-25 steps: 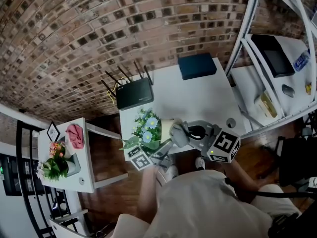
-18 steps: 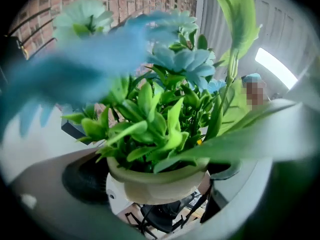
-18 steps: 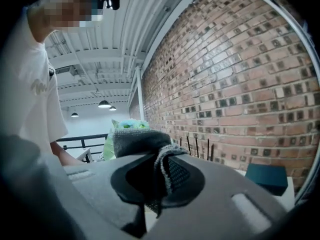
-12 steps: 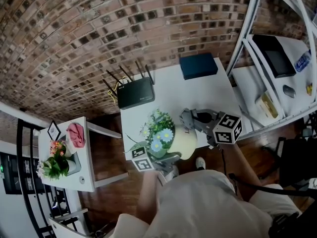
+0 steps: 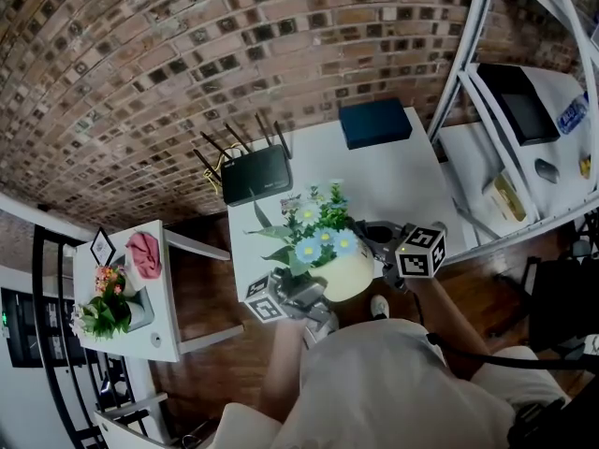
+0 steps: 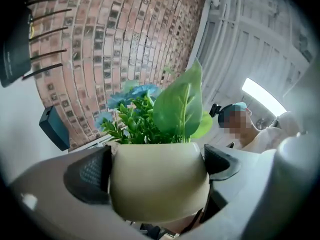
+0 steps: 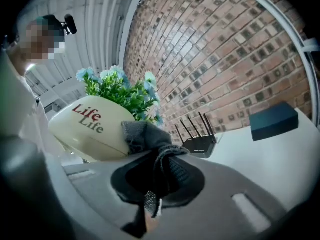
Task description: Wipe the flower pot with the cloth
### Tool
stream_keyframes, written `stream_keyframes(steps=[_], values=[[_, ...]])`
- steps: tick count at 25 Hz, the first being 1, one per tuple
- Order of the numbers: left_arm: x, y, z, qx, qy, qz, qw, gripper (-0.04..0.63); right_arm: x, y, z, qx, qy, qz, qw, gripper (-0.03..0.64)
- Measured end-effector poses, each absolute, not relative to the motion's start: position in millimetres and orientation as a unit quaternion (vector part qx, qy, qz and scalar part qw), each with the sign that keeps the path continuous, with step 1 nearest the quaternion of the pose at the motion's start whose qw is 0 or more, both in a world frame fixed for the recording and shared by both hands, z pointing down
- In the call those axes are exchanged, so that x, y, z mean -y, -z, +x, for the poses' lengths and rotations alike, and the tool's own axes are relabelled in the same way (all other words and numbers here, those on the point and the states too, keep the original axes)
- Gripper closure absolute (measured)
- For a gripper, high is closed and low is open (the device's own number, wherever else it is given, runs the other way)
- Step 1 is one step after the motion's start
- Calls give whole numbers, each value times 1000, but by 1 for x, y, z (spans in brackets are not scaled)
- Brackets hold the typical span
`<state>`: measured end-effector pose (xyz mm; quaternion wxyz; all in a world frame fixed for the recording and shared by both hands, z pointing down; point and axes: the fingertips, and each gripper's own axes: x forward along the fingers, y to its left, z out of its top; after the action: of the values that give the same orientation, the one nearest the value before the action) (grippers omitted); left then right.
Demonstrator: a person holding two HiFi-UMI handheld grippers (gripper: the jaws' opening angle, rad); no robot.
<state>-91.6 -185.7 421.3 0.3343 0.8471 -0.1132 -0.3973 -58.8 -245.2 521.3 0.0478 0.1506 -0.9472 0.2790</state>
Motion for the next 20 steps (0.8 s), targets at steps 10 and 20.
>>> stream_keyframes(steps=[10, 20], values=[[214, -428, -120, 148, 508, 753, 391, -14, 223, -525, -66, 951, -267, 139, 72, 614], [229, -445, -152, 218, 533, 719, 388, -14, 173, -494, -99, 966, -241, 63, 71, 614]])
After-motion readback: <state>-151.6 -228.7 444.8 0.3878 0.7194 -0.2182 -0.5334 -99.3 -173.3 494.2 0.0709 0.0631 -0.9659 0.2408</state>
